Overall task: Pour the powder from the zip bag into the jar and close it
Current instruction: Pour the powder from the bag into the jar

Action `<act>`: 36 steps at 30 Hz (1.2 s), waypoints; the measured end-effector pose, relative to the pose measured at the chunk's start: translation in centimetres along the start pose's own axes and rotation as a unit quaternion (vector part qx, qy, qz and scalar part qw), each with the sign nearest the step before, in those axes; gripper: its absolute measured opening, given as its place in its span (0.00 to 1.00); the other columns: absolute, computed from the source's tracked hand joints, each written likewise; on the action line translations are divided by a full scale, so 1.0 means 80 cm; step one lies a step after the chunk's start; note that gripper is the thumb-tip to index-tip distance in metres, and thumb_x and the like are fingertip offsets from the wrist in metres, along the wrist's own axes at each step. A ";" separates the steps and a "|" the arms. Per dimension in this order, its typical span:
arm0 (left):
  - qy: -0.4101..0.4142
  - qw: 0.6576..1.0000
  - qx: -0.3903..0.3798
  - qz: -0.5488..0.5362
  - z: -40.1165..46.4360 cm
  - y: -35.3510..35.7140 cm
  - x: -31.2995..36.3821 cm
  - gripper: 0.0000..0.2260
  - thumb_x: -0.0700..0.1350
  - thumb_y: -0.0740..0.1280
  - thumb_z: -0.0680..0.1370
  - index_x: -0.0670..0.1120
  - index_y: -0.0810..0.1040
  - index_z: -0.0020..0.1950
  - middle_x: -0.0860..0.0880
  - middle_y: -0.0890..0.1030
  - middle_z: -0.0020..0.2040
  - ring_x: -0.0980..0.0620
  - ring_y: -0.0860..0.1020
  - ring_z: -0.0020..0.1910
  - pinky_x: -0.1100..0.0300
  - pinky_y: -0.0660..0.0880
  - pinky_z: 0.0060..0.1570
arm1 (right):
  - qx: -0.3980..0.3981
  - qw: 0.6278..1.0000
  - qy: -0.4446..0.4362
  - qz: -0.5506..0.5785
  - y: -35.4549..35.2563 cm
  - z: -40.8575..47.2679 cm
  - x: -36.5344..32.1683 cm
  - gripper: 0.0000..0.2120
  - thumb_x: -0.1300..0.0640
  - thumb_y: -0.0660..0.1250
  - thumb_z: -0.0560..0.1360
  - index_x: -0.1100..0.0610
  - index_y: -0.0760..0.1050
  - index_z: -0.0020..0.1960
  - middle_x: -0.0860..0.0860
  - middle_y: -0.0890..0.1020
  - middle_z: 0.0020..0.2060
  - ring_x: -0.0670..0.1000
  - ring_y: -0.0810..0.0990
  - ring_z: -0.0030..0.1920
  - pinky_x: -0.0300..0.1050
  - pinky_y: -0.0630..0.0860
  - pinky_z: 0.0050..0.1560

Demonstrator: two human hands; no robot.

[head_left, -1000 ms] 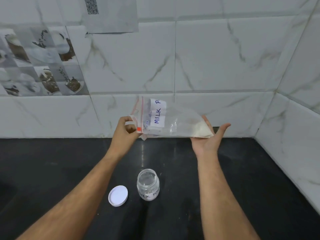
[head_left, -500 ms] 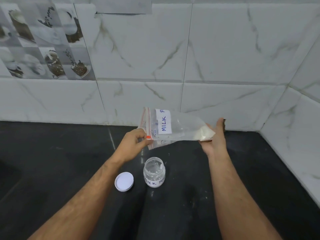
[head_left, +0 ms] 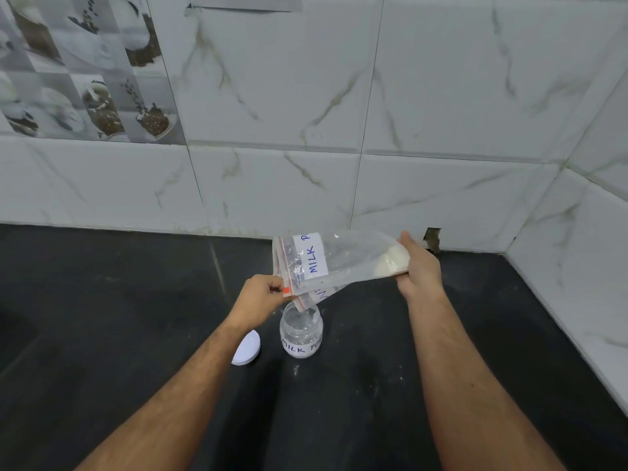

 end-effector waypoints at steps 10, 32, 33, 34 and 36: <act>-0.002 0.994 0.014 -0.110 -0.015 0.012 -0.026 0.10 0.45 0.73 0.77 0.48 0.85 0.58 0.53 0.87 0.51 0.57 0.85 0.52 0.57 0.80 0.58 | -0.006 0.998 -0.046 -0.050 0.013 0.001 0.001 0.06 0.69 0.70 0.73 0.60 0.81 0.46 0.53 0.84 0.42 0.53 0.83 0.43 0.47 0.80 0.42; 0.009 0.999 0.035 0.024 -0.024 0.026 -0.063 0.06 0.43 0.77 0.72 0.48 0.88 0.48 0.55 0.88 0.45 0.61 0.85 0.44 0.54 0.82 0.51 | -0.014 0.967 -0.085 -0.239 0.032 -0.011 -0.011 0.17 0.73 0.58 0.76 0.64 0.79 0.59 0.56 0.82 0.48 0.53 0.81 0.45 0.41 0.78 0.40; 0.008 0.999 0.031 0.018 -0.024 0.026 -0.063 0.06 0.43 0.78 0.72 0.48 0.88 0.48 0.55 0.88 0.45 0.60 0.85 0.45 0.55 0.82 0.51 | -0.014 0.966 -0.087 -0.242 0.033 -0.012 -0.013 0.17 0.73 0.58 0.76 0.63 0.79 0.59 0.57 0.82 0.49 0.54 0.81 0.46 0.42 0.78 0.41; 0.005 1.000 0.025 0.012 -0.025 0.026 -0.064 0.06 0.44 0.78 0.71 0.48 0.88 0.48 0.55 0.88 0.46 0.60 0.85 0.46 0.56 0.82 0.52 | -0.014 0.965 -0.089 -0.245 0.034 -0.012 -0.014 0.17 0.73 0.58 0.76 0.63 0.79 0.59 0.56 0.82 0.48 0.54 0.81 0.46 0.42 0.78 0.41; 0.005 1.000 0.011 0.006 -0.024 0.027 -0.062 0.07 0.44 0.78 0.71 0.47 0.88 0.48 0.55 0.88 0.47 0.59 0.85 0.48 0.57 0.82 0.52 | -0.012 0.963 -0.093 -0.253 0.036 -0.013 -0.014 0.17 0.73 0.58 0.76 0.63 0.79 0.59 0.55 0.82 0.47 0.52 0.81 0.45 0.40 0.77 0.40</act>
Point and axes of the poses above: each hand's wrist, its own z-axis towards the middle knuckle, its own y-axis out of the palm, x = y × z, the point moved 5 cm from there along z, towards the middle knuckle
